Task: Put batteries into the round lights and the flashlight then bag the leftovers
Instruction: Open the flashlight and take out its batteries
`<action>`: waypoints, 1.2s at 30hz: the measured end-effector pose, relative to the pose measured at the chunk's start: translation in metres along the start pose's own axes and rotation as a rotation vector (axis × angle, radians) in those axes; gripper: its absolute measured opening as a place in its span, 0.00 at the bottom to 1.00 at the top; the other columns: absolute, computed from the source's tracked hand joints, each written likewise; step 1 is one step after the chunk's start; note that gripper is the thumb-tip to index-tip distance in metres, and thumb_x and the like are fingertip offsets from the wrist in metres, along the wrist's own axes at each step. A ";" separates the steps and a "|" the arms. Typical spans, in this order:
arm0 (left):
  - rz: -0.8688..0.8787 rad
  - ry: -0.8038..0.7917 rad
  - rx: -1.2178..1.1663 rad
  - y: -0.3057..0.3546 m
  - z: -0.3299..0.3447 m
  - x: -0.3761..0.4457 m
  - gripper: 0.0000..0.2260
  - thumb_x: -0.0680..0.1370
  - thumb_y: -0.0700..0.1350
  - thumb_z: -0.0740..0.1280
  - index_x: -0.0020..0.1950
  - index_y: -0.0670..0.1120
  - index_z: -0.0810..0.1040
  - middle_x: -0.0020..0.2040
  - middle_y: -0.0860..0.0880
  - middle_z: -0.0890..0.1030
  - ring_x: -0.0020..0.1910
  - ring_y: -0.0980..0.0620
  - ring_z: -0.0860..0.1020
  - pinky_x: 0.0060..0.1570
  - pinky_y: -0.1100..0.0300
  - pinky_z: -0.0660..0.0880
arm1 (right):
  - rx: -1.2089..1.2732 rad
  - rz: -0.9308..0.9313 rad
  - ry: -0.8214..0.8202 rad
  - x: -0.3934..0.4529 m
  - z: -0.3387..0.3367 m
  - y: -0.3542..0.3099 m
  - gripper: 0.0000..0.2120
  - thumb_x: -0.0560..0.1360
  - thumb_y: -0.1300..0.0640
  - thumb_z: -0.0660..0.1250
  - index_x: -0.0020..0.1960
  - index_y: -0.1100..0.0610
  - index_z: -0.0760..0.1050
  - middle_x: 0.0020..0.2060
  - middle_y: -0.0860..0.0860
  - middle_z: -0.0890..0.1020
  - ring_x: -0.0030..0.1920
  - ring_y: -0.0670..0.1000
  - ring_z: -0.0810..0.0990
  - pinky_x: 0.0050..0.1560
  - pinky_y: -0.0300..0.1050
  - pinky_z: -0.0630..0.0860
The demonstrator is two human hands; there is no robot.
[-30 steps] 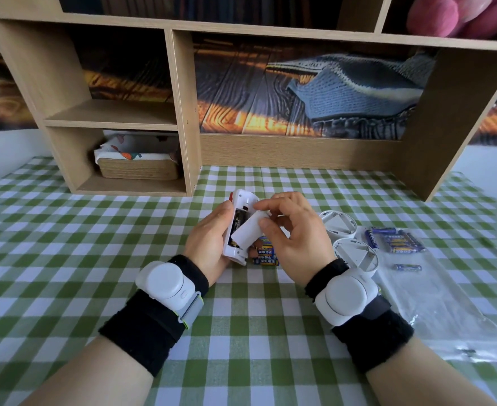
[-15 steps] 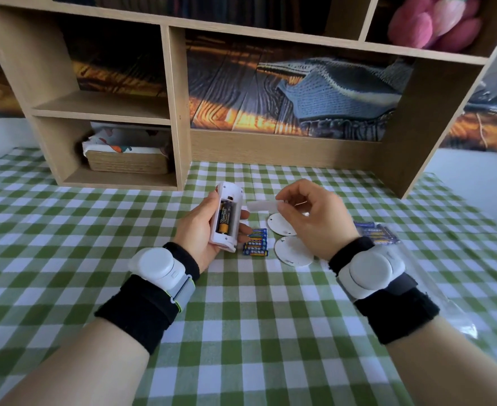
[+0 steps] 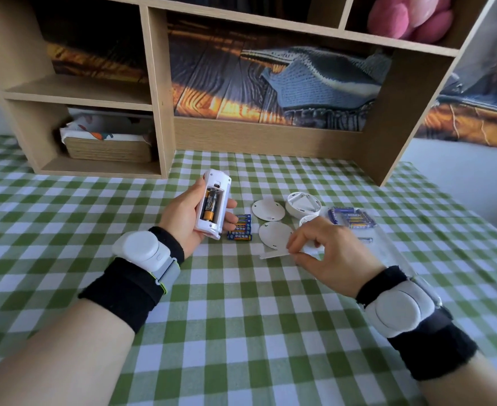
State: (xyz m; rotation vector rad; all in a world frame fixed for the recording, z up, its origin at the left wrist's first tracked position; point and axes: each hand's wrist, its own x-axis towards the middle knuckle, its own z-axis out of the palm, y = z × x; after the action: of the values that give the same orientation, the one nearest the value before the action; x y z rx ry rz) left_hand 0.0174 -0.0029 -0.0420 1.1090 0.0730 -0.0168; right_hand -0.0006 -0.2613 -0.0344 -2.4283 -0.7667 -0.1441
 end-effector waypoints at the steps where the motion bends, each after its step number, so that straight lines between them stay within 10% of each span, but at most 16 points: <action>1: -0.005 -0.001 0.003 0.000 0.000 0.000 0.21 0.84 0.53 0.53 0.62 0.39 0.76 0.43 0.39 0.84 0.33 0.44 0.81 0.33 0.54 0.81 | -0.008 -0.008 -0.010 -0.002 0.000 0.001 0.09 0.72 0.59 0.74 0.42 0.45 0.79 0.46 0.41 0.82 0.51 0.42 0.77 0.50 0.29 0.68; 36: -0.186 0.019 -0.130 -0.017 0.012 -0.082 0.17 0.84 0.50 0.57 0.64 0.42 0.77 0.51 0.40 0.83 0.43 0.42 0.84 0.38 0.49 0.80 | 0.170 -0.106 0.251 0.011 0.048 -0.069 0.09 0.76 0.58 0.68 0.56 0.53 0.79 0.49 0.44 0.75 0.47 0.40 0.76 0.47 0.29 0.71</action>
State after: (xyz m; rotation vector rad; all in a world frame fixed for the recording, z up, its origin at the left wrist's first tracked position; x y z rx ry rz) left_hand -0.0650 -0.0229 -0.0463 0.9692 0.1918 -0.1661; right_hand -0.0325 -0.1831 -0.0366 -2.1591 -0.7595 -0.4006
